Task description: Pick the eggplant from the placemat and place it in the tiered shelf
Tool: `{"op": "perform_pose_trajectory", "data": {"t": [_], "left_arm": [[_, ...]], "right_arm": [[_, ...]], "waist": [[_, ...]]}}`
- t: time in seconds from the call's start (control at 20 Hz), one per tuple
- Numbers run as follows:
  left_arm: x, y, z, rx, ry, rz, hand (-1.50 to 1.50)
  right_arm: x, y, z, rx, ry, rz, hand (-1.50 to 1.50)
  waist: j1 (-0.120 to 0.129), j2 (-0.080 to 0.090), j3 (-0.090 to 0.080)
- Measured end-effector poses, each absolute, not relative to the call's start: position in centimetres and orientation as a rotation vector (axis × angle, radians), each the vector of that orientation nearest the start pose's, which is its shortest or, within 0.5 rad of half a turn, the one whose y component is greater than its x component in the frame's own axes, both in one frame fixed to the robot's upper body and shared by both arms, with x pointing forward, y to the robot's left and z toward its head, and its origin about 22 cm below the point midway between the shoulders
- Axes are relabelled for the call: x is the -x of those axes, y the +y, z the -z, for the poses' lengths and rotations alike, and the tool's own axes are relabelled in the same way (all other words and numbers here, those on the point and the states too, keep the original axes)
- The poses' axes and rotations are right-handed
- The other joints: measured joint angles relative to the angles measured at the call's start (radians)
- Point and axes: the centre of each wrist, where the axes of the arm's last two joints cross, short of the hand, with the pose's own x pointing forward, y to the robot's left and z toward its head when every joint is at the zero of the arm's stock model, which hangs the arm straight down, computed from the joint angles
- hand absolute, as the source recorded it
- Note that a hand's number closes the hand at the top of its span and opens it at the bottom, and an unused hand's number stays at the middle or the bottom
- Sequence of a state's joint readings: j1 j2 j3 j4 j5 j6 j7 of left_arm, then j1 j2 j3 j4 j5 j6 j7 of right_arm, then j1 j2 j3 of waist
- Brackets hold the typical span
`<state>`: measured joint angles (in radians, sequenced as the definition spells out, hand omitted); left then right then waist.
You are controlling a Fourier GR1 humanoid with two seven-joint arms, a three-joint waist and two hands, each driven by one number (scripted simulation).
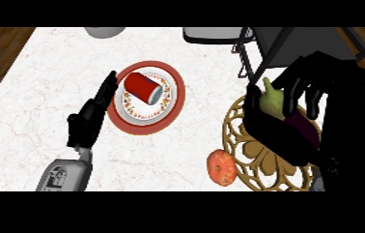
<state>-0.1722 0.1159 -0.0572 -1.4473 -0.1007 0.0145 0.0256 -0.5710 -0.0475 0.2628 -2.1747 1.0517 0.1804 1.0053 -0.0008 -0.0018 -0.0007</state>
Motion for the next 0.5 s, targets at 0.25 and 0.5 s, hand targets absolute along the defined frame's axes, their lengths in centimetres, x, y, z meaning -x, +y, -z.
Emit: {"op": "perform_pose_trajectory", "data": {"t": [0.25, 0.5], "left_arm": [[-28.5, 22.6, -1.3, -0.102, -1.577, 0.254, 0.00], [-28.0, 22.7, -1.6, -0.108, -1.579, 0.259, 0.00]], "right_arm": [[-23.5, -14.8, -27.3, 1.083, -1.694, -0.280, 1.50], [-25.8, -16.0, -29.2, 1.152, -1.677, -0.244, 1.50]], "waist": [[0.001, 0.001, 0.000], [0.004, 0.001, 0.000]]}}
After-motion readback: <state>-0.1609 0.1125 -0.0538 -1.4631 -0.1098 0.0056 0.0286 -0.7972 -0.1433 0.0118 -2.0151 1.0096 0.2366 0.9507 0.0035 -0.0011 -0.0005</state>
